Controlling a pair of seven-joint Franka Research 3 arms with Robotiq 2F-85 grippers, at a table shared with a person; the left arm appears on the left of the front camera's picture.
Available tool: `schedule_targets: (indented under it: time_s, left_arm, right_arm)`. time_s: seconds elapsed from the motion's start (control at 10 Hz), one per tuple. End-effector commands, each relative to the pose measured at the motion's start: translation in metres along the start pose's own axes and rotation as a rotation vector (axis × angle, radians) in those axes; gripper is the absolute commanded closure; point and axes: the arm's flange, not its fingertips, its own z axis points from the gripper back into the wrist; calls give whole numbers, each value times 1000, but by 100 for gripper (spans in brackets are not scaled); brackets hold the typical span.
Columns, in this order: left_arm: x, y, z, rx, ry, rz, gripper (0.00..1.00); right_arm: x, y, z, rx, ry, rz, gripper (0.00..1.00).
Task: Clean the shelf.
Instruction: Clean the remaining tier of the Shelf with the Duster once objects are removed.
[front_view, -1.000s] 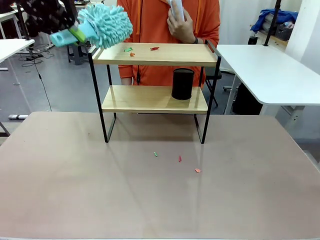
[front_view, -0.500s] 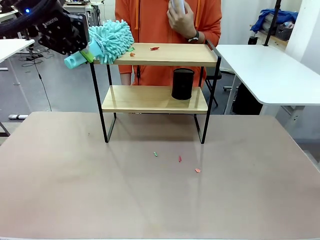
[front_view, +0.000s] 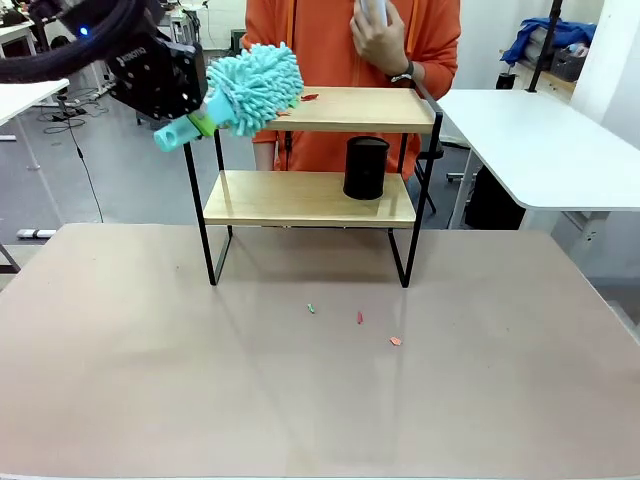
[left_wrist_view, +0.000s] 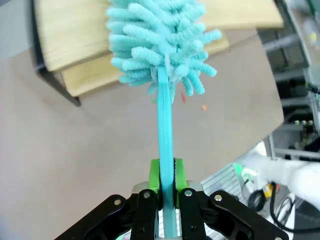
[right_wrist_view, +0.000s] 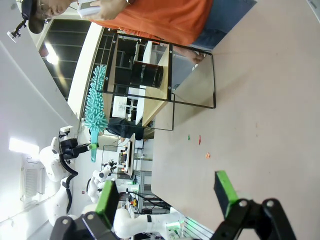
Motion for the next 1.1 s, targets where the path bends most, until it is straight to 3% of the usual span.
schedule_targets:
  time_s: [0.0, 0.2, 0.5, 1.0]
  left_arm:
    - [-3, 0, 6, -82, 123, -177, 87]
    - [-17, 0, 16, -178, 248, -362, 87]
    - [-47, 5, 37, -361, 525, -659, 87]
    - [-60, 18, 52, -426, 478, -654, 87]
  right_arm:
    - [3, 2, -1, 17, -13, 27, 0]
    - [3, 2, -1, 17, -13, 27, 0]
    - [3, 2, -1, 17, -13, 27, 0]
    - [3, 2, -1, 17, -13, 27, 0]
